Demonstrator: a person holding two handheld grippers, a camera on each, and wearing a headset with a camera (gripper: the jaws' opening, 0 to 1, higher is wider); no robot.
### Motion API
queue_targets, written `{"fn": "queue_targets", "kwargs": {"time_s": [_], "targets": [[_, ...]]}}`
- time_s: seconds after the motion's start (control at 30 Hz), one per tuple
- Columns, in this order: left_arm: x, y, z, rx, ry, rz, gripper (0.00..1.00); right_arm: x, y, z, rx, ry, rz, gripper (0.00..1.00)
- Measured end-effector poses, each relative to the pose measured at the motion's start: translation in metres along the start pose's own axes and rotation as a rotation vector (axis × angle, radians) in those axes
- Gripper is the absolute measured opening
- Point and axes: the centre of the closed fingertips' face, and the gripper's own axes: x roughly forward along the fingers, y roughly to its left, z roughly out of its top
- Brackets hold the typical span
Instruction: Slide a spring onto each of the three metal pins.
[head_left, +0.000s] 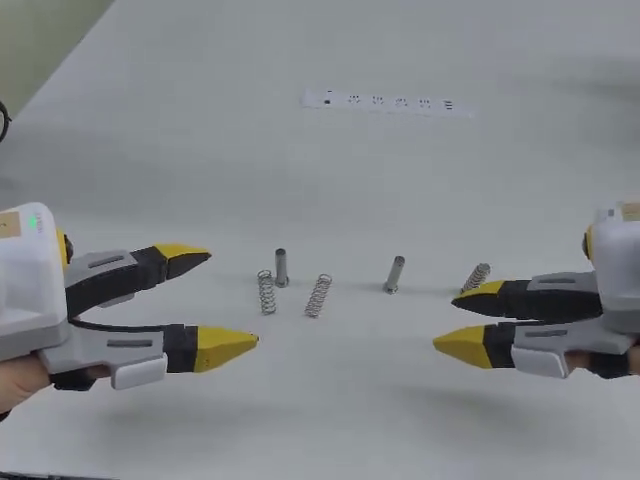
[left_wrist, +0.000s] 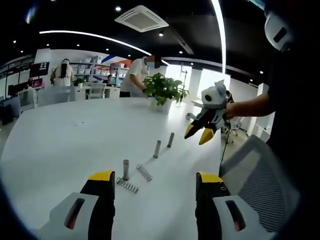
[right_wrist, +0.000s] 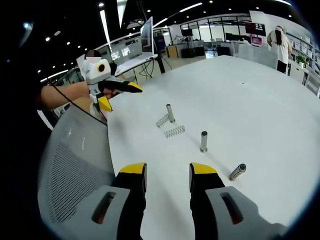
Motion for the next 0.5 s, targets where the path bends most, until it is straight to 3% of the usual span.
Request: {"fn": "queue_targets", "kwargs": {"time_s": [0.23,0.5], "targets": [[0.002,-0.003,0.002,-0.009,-0.004,-0.022,0.60,0.012,0.008,0.003,0.044,0.052,-0.022,0.30],[-0.002,-0.005,0.000,0.005,0.004,-0.048,0.59,0.035,0.013,0.017,0.078,0.065,-0.049,0.29]]}}
